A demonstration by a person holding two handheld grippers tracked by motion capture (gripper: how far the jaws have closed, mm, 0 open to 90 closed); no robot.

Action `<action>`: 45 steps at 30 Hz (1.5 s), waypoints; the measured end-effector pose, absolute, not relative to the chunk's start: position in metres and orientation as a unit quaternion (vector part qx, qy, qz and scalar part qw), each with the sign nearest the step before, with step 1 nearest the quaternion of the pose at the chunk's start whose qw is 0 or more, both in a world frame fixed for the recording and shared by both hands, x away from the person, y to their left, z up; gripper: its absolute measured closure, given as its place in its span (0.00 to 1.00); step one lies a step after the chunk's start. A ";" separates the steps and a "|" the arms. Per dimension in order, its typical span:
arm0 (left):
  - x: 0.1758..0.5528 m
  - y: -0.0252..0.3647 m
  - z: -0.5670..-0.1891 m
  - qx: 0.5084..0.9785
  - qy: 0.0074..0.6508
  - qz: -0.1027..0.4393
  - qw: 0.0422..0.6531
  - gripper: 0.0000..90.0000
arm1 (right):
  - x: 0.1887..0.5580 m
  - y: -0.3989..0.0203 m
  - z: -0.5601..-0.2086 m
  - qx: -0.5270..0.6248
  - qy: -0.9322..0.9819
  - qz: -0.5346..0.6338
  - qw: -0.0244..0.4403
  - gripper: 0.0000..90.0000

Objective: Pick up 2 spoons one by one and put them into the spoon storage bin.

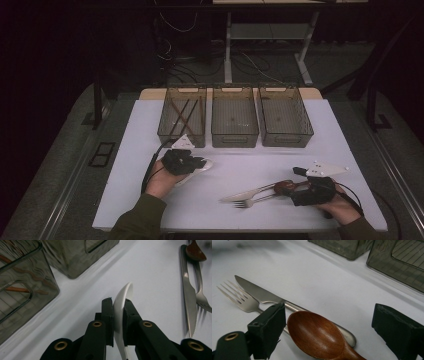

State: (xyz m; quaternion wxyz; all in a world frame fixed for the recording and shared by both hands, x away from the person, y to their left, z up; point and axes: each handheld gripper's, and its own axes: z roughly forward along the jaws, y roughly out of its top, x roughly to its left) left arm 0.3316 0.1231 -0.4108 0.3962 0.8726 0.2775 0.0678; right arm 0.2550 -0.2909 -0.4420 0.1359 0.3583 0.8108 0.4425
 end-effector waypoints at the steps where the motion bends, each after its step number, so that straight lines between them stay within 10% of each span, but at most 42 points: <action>1: 0.332 0.123 -0.410 0.872 0.279 0.068 0.397 0.90 | 0.255 -0.291 -0.442 0.358 0.811 0.443 0.136 0.13; 45: 0.397 0.051 -0.361 0.868 0.232 0.101 0.427 0.90 | 0.255 -0.293 -0.440 0.362 0.806 0.450 0.129 0.13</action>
